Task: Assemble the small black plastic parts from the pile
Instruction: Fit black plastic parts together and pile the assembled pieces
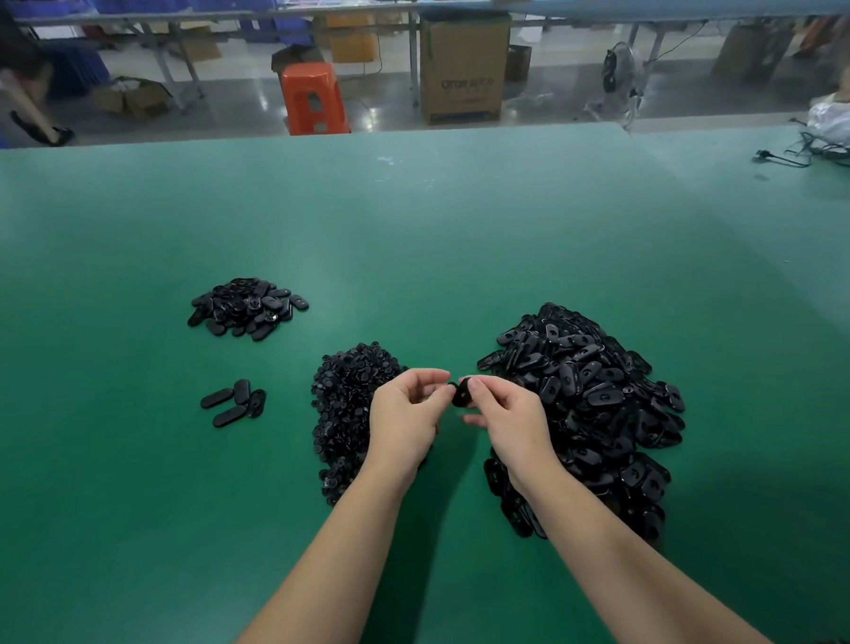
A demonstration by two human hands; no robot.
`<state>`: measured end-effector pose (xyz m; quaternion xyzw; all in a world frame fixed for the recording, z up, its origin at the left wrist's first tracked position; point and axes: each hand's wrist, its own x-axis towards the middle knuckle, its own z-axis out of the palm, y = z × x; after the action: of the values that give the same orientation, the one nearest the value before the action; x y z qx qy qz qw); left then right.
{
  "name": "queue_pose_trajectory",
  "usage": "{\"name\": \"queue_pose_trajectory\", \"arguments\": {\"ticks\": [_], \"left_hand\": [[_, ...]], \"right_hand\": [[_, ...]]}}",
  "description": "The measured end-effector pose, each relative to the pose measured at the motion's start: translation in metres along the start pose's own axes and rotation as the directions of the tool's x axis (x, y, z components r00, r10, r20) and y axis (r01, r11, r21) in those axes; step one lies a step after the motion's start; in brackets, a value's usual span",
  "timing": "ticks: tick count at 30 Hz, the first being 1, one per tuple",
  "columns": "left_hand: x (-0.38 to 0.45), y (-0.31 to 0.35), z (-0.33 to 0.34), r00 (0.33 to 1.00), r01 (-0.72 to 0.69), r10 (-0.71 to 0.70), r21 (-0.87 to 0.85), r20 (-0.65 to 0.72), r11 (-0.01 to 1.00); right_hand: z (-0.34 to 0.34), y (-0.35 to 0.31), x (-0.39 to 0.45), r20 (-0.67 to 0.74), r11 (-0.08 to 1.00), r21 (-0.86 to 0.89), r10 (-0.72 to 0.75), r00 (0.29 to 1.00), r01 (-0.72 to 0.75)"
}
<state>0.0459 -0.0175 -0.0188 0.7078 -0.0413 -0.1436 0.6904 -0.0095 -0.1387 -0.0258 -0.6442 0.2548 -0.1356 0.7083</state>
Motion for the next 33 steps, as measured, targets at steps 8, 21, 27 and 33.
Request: {"name": "queue_pose_trajectory", "arguments": {"ticks": [8,21,27,33], "left_hand": [[-0.002,-0.002,0.007,0.997,0.032,-0.031,0.014,-0.076,0.999],[-0.001,-0.002,0.009,0.993,0.028,-0.020,0.065,-0.117,0.998],[-0.003,-0.002,0.010,0.991,0.026,-0.016,0.077,-0.135,0.997],[-0.005,0.000,0.007,0.993,-0.056,0.071,0.148,-0.098,0.987]], "right_hand": [[0.002,-0.006,-0.004,0.002,0.939,0.324,0.119,0.993,-0.113],[0.010,0.001,-0.011,0.033,0.950,0.302,0.066,0.997,-0.073],[0.014,0.001,-0.017,0.044,0.931,0.355,0.072,0.996,-0.083],[0.012,-0.002,-0.019,0.087,0.871,0.477,0.088,0.992,-0.119]]}}
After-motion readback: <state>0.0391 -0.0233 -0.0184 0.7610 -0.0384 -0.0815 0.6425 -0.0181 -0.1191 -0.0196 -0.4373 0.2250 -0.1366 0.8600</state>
